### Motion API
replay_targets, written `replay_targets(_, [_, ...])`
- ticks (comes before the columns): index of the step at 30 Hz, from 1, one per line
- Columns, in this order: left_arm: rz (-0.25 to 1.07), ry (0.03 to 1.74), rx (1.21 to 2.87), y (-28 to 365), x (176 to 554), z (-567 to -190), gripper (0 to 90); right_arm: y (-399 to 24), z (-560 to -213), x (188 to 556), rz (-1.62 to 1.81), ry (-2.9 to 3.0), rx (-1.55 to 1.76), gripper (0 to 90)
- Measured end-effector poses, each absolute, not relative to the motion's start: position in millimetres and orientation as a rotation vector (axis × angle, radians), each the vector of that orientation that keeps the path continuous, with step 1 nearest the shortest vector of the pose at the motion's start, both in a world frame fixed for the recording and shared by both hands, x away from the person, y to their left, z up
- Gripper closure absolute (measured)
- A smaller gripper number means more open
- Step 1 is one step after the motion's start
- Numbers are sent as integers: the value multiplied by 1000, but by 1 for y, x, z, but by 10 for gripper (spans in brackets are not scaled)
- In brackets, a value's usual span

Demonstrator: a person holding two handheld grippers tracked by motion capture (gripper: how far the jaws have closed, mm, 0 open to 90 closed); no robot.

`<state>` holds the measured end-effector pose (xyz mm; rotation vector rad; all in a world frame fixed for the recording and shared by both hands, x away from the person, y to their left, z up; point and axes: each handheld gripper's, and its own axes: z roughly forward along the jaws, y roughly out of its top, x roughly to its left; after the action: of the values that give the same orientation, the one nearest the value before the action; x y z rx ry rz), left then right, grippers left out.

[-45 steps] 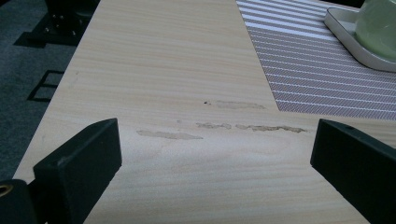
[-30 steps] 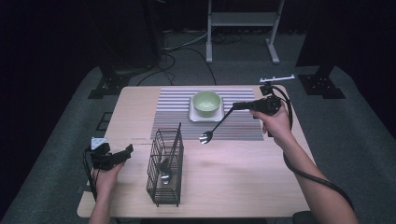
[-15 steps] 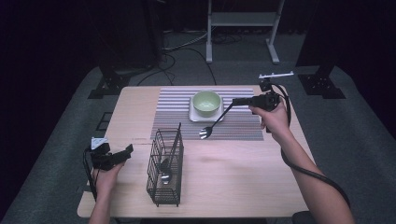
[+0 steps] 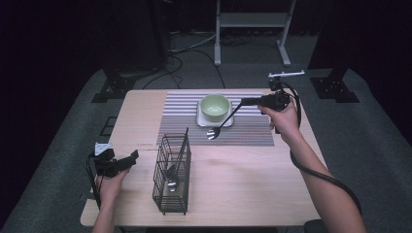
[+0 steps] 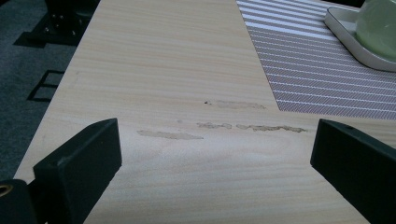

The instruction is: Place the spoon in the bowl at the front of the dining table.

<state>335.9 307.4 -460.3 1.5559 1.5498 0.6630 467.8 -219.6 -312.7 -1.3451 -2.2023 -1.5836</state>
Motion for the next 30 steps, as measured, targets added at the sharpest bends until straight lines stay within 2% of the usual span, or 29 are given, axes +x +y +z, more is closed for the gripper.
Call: replay_targets(30, [660, 1546, 1563, 306, 336, -461, 8, -218, -309, 493, -1588, -2180, -1454, 887])
